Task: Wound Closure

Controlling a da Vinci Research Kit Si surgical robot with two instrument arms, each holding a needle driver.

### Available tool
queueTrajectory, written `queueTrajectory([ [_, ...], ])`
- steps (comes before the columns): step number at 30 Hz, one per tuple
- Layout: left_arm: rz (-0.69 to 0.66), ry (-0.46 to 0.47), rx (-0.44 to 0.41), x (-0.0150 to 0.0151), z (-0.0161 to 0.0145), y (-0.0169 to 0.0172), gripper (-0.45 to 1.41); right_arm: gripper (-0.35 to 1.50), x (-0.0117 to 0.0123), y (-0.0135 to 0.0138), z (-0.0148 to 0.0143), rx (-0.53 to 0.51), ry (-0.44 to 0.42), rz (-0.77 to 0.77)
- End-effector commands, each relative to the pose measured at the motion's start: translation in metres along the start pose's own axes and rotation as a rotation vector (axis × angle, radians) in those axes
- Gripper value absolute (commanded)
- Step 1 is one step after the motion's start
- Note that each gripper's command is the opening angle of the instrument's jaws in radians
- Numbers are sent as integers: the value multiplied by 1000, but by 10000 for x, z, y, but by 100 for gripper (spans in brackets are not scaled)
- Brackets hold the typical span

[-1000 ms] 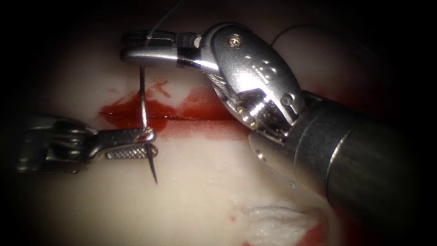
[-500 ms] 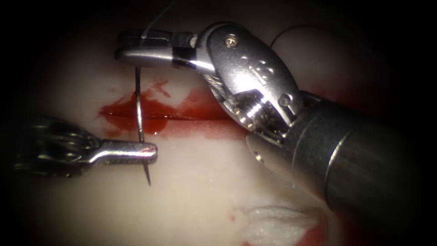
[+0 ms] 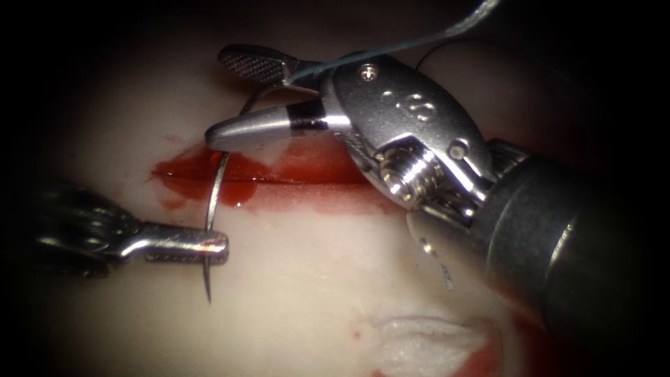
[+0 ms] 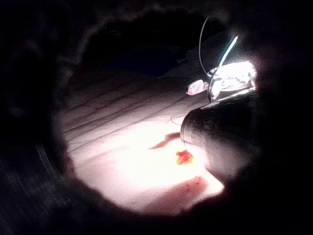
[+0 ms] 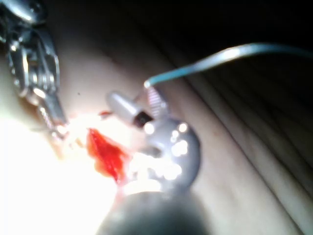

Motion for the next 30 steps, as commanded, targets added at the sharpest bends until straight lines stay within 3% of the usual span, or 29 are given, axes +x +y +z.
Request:
queueTrajectory([
  [1, 1, 1, 4, -6, 6, -10, -45, 34, 5, 9, 8, -2, 4, -6],
  [4, -21, 3, 21, -6, 8, -10, -45, 31, 6, 11, 9, -4, 4, -4],
  [9, -96, -30, 165, -9, 11, -10, -45, 22, 6, 11, 10, -7, 2, -4],
  [17, -140, -38, 246, -9, 19, -1, -45, 22, 6, 15, 10, -12, 2, -3],
  [26, -125, -62, 302, -6, 27, 8, -45, 34, 9, 24, 5, -77, 9, 3],
  [30, -123, -66, 325, -5, 29, 10, -45, 59, 9, 26, 4, -106, 11, 5],
])
